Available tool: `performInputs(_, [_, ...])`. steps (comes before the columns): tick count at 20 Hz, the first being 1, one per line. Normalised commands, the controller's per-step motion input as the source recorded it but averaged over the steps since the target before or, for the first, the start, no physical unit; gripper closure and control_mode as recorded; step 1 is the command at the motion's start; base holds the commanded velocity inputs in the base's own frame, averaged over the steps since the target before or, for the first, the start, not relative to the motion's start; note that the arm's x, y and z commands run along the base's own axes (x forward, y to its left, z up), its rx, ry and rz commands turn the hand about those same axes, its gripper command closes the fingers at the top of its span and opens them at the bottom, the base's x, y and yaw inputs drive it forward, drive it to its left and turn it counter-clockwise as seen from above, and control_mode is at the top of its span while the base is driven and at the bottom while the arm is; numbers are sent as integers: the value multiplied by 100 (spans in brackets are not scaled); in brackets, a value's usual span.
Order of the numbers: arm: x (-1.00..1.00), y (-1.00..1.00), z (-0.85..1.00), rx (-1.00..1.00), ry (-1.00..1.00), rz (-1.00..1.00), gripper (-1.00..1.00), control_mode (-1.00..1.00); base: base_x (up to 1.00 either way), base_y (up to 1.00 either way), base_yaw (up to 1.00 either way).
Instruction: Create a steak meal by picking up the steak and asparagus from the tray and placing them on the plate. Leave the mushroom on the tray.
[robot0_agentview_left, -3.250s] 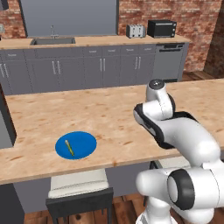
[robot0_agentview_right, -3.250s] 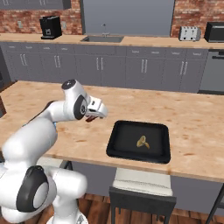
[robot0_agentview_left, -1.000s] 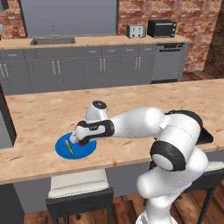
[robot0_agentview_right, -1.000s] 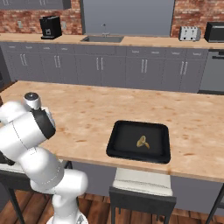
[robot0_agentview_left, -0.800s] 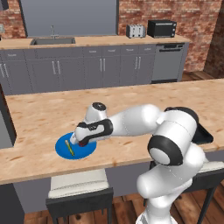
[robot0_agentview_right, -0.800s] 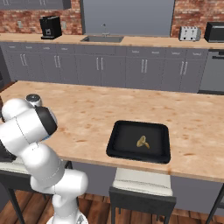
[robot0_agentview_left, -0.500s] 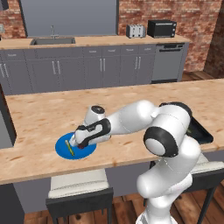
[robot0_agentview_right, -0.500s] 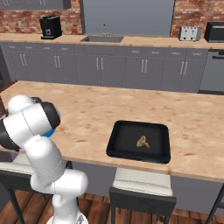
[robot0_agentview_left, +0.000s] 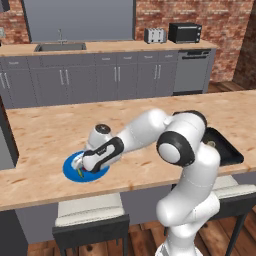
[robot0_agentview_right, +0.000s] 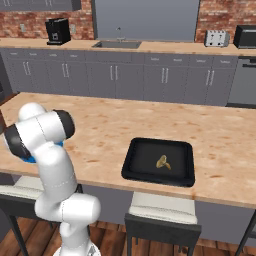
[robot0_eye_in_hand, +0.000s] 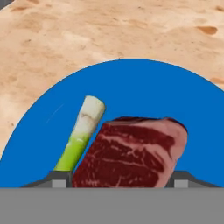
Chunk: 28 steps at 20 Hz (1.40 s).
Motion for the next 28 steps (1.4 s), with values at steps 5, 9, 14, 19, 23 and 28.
performInputs(5, [12, -18, -1, 0, 0, -2, -100, -100, 0, 0, 0])
performInputs(9, [0, -27, 5, 0, 0, -1, -100, -100, 0, 0, 0])
performInputs(14, [-4, -29, 30, 0, 0, -1, -100, -100, 0, 0, 0])
performInputs(19, [-11, -5, 55, 0, -3, 0, -100, -100, 0, 0, 0])
performInputs(23, [-62, -22, 80, 0, -8, 0, -100, -100, 0, 0, 0])
performInputs(28, [-92, -62, 65, 1, -11, -3, -100, -100, 0, 0, 0])
